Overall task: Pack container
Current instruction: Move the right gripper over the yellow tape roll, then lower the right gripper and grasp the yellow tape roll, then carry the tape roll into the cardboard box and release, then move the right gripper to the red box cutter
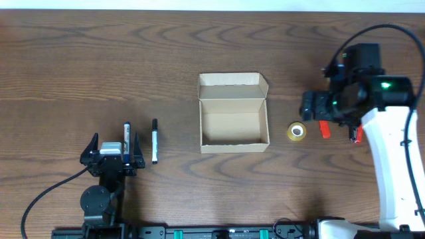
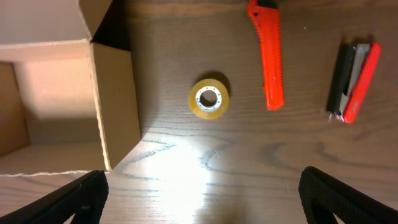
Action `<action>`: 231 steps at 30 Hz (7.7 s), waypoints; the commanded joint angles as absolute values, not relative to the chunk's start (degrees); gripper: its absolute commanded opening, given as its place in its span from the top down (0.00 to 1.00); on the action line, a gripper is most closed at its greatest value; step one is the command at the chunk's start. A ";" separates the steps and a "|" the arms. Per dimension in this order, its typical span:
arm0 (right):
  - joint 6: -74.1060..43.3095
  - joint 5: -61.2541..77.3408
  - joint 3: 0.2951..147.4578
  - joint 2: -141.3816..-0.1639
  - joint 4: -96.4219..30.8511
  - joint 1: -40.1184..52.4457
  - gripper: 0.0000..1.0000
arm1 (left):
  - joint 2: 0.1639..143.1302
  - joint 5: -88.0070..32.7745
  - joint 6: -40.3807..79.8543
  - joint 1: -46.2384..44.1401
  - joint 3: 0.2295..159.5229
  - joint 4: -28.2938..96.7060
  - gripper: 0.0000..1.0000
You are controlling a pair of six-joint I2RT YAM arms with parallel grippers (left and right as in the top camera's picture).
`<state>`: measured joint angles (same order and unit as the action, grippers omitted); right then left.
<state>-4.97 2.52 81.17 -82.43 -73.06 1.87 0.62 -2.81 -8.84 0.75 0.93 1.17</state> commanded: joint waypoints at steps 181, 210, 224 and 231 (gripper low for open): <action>47.40 11.79 85.69 -88.58 -72.12 31.68 0.99 | 0.36 -4.54 -8.54 1.10 0.27 4.03 0.05; 52.31 12.05 85.30 -114.83 -62.54 31.53 0.85 | 0.36 -4.54 -8.54 1.10 0.27 4.03 0.05; 42.92 12.05 91.18 -98.50 -64.86 28.67 0.42 | 0.36 -4.54 -8.54 1.10 0.27 4.03 0.05; 25.26 13.96 92.79 -87.26 -67.11 15.31 0.01 | 0.36 -4.54 -8.54 1.10 0.27 4.03 0.05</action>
<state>34.89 12.86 92.92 -89.45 -65.71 20.49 0.62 -2.83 -8.84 0.75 0.93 1.17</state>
